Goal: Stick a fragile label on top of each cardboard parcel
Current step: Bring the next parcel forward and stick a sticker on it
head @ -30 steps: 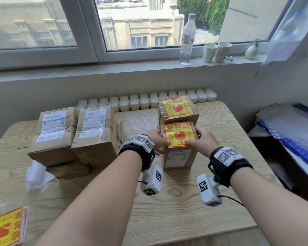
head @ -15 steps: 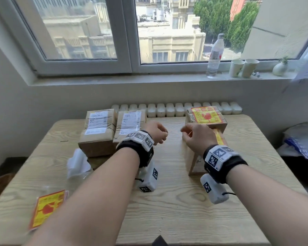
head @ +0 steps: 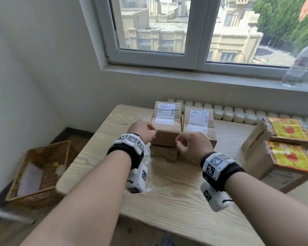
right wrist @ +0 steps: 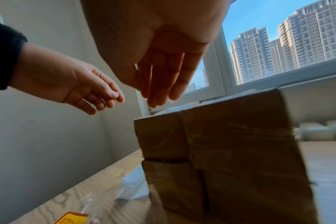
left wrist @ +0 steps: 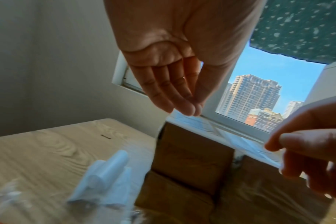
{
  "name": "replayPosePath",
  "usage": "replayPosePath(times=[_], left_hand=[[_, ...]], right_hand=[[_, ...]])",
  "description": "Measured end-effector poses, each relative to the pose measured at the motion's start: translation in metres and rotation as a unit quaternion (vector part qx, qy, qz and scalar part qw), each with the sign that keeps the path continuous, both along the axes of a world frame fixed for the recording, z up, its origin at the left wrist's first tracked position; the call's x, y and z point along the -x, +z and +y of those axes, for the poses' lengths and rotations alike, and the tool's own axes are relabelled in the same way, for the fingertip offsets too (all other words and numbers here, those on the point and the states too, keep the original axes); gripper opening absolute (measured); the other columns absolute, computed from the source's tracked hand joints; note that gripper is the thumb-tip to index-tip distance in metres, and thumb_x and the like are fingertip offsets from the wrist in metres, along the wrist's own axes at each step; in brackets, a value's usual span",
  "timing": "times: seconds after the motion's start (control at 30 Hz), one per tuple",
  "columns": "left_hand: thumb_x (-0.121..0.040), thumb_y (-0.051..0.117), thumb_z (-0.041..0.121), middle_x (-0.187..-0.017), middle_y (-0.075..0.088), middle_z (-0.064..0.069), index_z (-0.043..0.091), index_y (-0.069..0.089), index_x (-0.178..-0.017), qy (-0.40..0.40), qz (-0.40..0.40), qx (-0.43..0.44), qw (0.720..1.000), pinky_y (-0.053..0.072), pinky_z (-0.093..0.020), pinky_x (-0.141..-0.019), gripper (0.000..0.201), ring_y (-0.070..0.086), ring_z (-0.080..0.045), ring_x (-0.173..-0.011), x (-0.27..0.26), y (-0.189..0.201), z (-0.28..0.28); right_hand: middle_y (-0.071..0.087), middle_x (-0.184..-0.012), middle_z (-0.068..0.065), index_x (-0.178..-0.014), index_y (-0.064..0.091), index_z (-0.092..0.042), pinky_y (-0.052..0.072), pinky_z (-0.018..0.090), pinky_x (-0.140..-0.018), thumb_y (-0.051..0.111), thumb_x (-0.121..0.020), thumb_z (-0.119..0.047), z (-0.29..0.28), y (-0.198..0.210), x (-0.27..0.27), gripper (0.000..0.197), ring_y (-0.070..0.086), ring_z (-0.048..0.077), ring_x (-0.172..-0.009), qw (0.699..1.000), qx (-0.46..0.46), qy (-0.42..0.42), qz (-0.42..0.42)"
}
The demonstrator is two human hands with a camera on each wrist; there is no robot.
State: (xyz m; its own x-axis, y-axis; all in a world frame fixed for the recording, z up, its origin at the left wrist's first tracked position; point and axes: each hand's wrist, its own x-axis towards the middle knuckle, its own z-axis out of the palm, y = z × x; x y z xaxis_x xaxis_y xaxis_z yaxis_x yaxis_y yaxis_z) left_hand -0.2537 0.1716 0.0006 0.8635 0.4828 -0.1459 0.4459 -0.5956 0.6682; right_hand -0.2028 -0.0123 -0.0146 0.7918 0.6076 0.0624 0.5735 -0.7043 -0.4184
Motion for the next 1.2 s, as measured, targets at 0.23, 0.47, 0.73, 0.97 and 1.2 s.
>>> replayPosePath(times=[0.23,0.47,0.73,0.97,1.2], left_hand=[[-0.078,0.056,0.012,-0.070,0.074,0.000,0.021,0.066,-0.066,0.054,0.047,0.026,0.997,0.059,-0.032,-0.074,0.018,0.069,-0.017,-0.065,0.037,-0.043,0.082],[-0.077,0.061,0.018,-0.083,0.075,0.001,0.027,0.064,-0.061,0.065,0.133,0.035,0.988,0.056,-0.034,-0.083,0.019,0.070,-0.021,-0.085,0.053,-0.101,0.137],[-0.083,0.064,0.026,-0.124,0.062,-0.007,0.021,0.063,-0.114,0.059,0.274,0.021,0.960,0.049,-0.034,-0.093,0.032,0.059,-0.029,-0.111,0.065,-0.163,0.171],[-0.078,0.068,0.018,-0.121,0.056,-0.011,0.019,0.051,-0.113,0.071,0.308,0.042,0.948,0.050,-0.036,-0.087,0.039,0.057,-0.031,-0.106,0.065,-0.185,0.180],[-0.067,0.062,0.007,-0.098,0.065,-0.005,0.024,0.053,-0.079,0.091,0.270,0.140,0.948,0.058,-0.044,-0.081,0.022,0.064,-0.029,-0.095,0.062,-0.197,0.184]], right_hand=[[0.072,-0.085,-0.003,-0.092,0.072,-0.025,0.052,0.030,-0.076,0.056,-0.085,-0.026,0.064,-0.036,0.019,0.017,0.065,0.020,-0.082,0.997,0.013,-0.014,0.078],[0.072,-0.083,0.006,-0.073,0.069,-0.013,0.055,0.028,-0.073,0.052,-0.077,-0.014,0.095,-0.102,0.020,0.018,0.068,0.026,-0.080,0.943,0.197,-0.059,0.260],[0.067,-0.068,0.000,-0.089,0.074,-0.006,0.055,0.035,-0.073,0.066,-0.083,-0.007,0.133,-0.151,0.025,0.010,0.064,0.018,-0.066,0.911,0.090,-0.095,0.391],[0.066,-0.078,-0.001,-0.089,0.070,-0.014,0.053,0.025,-0.067,0.067,-0.081,-0.001,0.165,-0.173,0.035,0.015,0.062,0.014,-0.073,0.879,0.108,-0.087,0.457],[0.070,-0.070,-0.006,-0.064,0.071,-0.032,0.056,0.042,-0.076,0.070,-0.068,-0.023,0.182,-0.186,0.037,0.009,0.068,0.017,-0.075,0.863,0.133,-0.109,0.474]])
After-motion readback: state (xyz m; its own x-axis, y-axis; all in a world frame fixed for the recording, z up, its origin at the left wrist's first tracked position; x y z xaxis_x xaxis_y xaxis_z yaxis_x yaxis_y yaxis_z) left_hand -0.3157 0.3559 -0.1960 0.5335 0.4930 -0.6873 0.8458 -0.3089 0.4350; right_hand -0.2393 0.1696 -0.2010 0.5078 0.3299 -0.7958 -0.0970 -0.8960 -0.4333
